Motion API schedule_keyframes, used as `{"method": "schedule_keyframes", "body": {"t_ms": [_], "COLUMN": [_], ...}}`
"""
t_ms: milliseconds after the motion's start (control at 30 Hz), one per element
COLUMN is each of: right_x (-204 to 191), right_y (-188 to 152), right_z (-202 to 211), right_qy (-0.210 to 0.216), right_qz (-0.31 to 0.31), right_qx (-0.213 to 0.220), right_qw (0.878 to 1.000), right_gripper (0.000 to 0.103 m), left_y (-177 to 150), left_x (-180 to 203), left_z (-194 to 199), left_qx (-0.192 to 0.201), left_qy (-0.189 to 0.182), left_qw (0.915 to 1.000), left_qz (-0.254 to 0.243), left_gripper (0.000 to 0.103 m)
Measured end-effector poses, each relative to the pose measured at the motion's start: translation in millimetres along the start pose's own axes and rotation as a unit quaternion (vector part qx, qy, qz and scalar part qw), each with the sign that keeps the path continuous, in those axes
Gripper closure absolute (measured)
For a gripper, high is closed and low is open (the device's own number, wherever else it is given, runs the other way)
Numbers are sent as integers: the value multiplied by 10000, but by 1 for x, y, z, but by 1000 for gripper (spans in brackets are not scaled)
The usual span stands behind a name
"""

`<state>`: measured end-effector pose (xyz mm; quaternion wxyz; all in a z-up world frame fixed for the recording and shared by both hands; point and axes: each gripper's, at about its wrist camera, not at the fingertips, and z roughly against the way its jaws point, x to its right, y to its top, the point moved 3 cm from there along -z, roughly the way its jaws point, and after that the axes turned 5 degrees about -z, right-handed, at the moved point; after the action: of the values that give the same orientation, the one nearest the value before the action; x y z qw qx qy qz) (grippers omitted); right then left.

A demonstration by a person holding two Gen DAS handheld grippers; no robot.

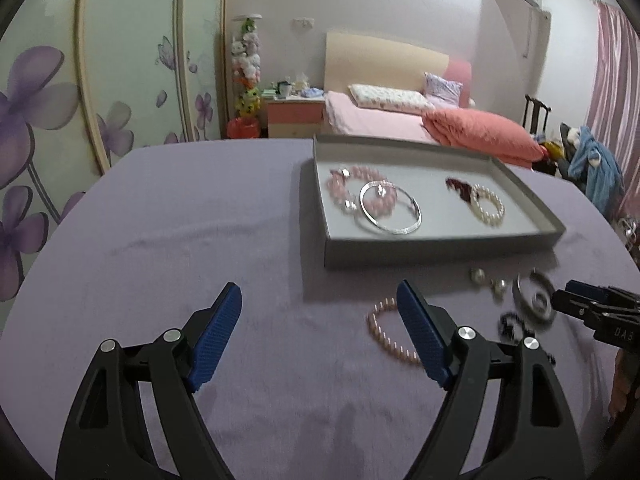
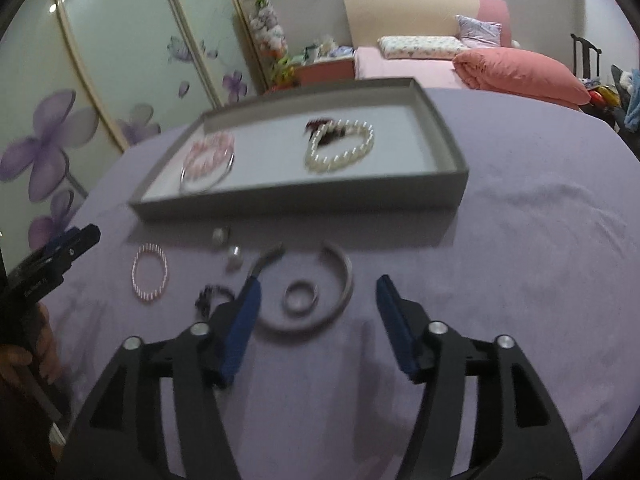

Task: Organize jewelry
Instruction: 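Open both tools and withdraw them from the tray, then reach the left tool to the pink pearl bracelet and grasp it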

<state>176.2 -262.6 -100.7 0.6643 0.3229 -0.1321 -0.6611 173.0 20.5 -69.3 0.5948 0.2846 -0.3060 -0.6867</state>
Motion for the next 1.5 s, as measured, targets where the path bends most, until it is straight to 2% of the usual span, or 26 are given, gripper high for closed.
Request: {"method": "schedule_keyframes", "body": {"t_ms": [67,200,433,467,567,767,833,867,933,1033,1167,1467,1500], "right_x": [-4,-14,-21,-22,-21,-18,-18,-18,-16,-16,-14,-14,-13], "right_y": [-6,-9,1,3,3,3,3,3,2,3,3,3,3], "right_z": [-1,-8,-22,-23,-22,-21,-21,-21,-20,-21,-21,-21,-21], "right_qy": [-100,-316,-618,-665,-660,-664,-656,-653,-656,-673,-687,-688,-689], "right_qz": [127,319,532,562,580,553,553,560,558,514,487,486,483], "right_qx": [-54,-157,-114,-101,-100,-95,-96,-98,-96,-91,-87,-87,-82], "right_qw": [9999,9989,9966,9961,9961,9962,9963,9962,9962,9964,9964,9964,9964], "right_gripper": [35,33,33,37,38,38,38,38,38,38,38,38,38], "left_y": [-3,-9,-15,-15,-16,-18,-20,-20,-20,-19,-16,-19,-20], "left_x": [1,8,17,19,21,29,34,36,38,34,26,30,31], "left_z": [1,2,-1,-2,-6,-21,-28,-31,-30,-30,-33,-27,-26], "left_qx": [-31,-91,-241,-266,-371,-712,-847,-919,-911,-895,-878,-945,-935], "left_qy": [-33,-108,-144,-146,-128,-101,-121,-125,-111,-98,124,84,49], "left_qw": [10000,9998,9992,9992,9989,9970,9957,9949,9943,9934,9923,9917,9919], "left_qz": [-47,-165,-270,-269,-261,-300,-357,-401,-546,-710,-870,-867,-860], "left_gripper": [20,19,19,19,20,39,50,53,63,69,69,69,76]}}
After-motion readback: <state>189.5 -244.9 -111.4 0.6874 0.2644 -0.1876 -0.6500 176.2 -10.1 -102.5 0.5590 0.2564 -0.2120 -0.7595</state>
